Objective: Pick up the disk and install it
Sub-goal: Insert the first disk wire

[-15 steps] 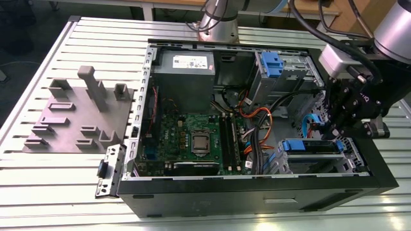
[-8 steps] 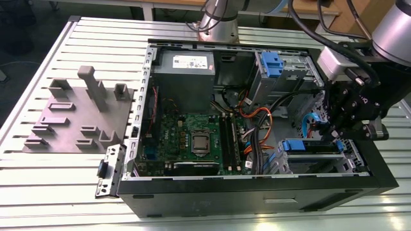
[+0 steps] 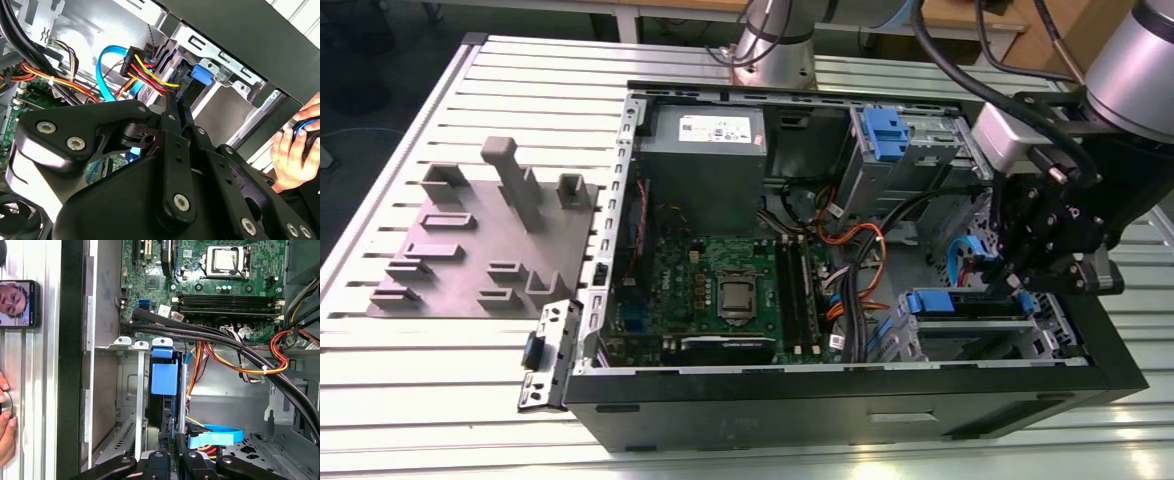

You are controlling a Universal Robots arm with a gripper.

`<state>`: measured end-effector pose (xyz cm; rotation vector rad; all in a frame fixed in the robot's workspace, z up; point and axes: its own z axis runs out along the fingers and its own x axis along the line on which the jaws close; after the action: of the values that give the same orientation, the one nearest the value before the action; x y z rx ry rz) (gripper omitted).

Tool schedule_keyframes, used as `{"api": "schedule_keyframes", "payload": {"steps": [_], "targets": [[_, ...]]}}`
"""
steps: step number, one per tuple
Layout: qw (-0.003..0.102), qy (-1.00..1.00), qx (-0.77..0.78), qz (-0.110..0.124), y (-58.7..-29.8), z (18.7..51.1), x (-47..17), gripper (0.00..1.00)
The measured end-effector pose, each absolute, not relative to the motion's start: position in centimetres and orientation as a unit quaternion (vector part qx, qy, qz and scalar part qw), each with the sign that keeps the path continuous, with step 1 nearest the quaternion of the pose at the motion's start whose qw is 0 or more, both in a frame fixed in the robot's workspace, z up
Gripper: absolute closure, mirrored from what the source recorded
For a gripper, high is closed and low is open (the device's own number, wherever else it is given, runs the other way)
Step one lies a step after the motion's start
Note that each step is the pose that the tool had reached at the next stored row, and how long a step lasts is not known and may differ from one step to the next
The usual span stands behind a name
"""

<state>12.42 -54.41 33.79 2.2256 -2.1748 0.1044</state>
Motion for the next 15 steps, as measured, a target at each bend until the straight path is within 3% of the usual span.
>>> {"api": "schedule_keyframes", "payload": {"steps": [15], "targets": [[0.009, -0.699, 0.715, 0.037, -54.66, 33.75, 12.17, 0.84]]}}
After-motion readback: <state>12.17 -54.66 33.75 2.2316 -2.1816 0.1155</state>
